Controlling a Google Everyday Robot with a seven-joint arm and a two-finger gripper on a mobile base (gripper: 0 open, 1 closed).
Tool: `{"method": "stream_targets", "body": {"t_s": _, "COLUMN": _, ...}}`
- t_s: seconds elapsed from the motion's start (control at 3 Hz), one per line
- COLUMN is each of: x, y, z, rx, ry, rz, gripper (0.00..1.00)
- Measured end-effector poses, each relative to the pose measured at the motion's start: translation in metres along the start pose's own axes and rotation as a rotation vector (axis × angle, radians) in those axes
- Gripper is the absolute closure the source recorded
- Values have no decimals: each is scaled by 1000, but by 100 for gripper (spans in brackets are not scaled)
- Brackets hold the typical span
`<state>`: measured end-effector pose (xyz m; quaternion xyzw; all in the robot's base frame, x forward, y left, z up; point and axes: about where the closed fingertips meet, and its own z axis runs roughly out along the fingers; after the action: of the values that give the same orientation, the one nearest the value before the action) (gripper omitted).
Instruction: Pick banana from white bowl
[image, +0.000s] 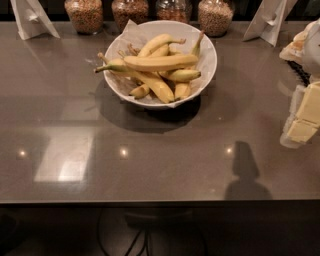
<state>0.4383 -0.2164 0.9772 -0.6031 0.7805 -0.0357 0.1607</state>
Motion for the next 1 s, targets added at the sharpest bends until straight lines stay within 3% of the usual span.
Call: {"method": "stream_targets", "body": {"t_s": 1.0, "x": -6, "y": -7, "z": -26, "rx": 0, "ry": 0, "rz": 0, "gripper": 0}}
